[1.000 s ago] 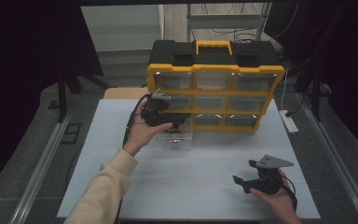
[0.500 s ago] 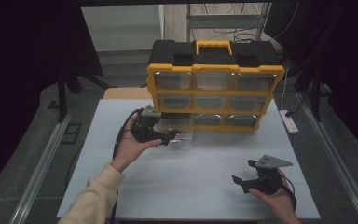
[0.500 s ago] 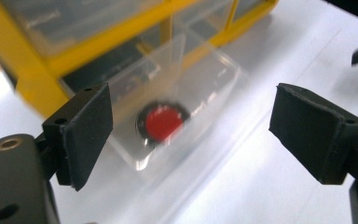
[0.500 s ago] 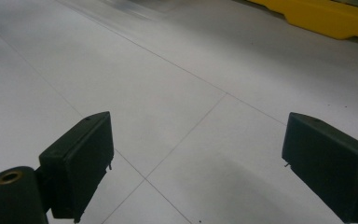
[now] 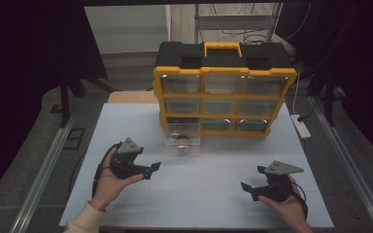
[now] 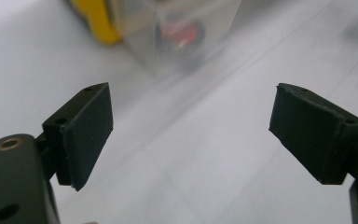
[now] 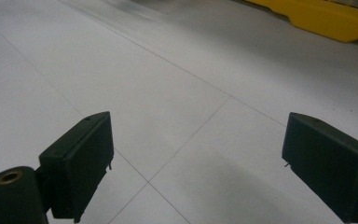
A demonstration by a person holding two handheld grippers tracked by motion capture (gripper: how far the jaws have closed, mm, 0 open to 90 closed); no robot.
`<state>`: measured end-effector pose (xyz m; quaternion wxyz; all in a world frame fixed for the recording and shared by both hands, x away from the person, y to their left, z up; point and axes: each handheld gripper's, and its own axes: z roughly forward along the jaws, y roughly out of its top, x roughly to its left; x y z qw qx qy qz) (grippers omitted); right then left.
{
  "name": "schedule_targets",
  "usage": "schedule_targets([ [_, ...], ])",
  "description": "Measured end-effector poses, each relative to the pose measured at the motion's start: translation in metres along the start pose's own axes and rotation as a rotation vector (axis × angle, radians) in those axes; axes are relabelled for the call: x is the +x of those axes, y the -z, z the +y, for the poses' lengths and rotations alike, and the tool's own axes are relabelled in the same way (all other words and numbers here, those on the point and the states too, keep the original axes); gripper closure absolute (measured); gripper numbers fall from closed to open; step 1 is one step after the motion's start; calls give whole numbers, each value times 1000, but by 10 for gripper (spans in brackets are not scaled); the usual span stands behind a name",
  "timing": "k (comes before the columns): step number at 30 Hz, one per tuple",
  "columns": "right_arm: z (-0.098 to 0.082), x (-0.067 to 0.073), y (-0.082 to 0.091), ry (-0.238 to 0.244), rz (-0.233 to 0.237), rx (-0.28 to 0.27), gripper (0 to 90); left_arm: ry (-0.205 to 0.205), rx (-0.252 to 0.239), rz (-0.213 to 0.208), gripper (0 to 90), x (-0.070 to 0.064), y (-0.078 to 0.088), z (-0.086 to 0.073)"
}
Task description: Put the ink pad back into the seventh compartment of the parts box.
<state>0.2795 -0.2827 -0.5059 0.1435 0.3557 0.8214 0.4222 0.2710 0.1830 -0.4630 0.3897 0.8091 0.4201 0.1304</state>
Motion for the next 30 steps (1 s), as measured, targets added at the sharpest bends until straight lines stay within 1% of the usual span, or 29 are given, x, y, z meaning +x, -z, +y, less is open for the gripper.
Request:
schedule_targets([
  [4,1,0,-1,0,4,1,91,31,26,22,144,6,6,-20],
  [7,2,0,-3,4,6,1,91,54,28,29,144,11,4,-28],
  [10,2,1,-3,9,-1,4,92,61,18,40,145,13,0,-32],
  [12,2,0,-3,7,5,1,92,64,7,46,145,14,-3,-35],
  [16,2,-1,-4,-1,6,2,92,77,11,48,144,18,-9,-40],
  [20,1,-1,-3,1,1,4,91,81,-3,56,145,18,-10,-46],
  [21,1,0,-3,0,3,5,91,76,-7,65,145,18,-11,-48],
  [27,1,-1,-3,-2,-3,4,91,75,-25,72,146,18,-8,-49],
  [30,1,-2,-3,-5,1,2,91,72,-20,68,146,17,-9,-50],
])
